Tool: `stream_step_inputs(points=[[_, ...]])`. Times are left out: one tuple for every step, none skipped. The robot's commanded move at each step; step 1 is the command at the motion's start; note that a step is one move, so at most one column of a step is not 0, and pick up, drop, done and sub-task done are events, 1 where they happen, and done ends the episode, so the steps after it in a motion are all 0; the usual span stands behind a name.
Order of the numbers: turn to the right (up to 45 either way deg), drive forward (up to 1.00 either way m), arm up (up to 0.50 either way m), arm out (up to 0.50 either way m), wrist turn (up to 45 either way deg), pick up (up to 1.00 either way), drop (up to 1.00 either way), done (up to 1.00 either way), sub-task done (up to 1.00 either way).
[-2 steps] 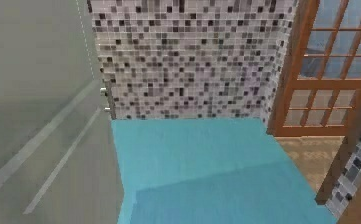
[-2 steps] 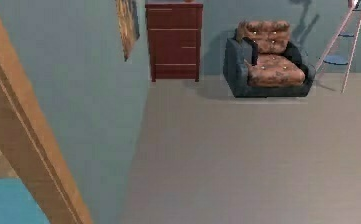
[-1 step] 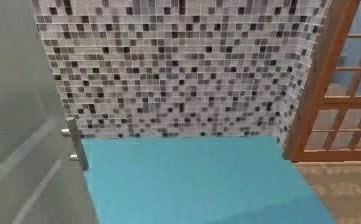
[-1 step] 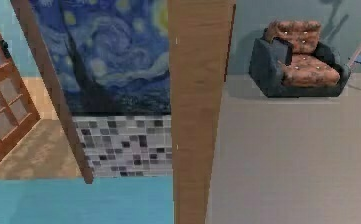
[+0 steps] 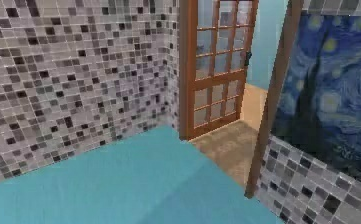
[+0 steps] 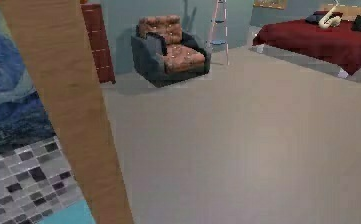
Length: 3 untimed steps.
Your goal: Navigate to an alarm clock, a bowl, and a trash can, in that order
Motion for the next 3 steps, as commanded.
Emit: stream_step_inputs(points=[[0.0, 1.0, 0.0, 0.0, 0.0, 0.0, 0.0, 0.0, 0.0], [0.0, 0.3, 0.0, 0.0, 0.0, 0.0, 0.0, 0.0, 0.0], [45.0, 0.0, 0.0, 0.0, 0.0, 0.0, 0.0, 0.0, 0.0]])
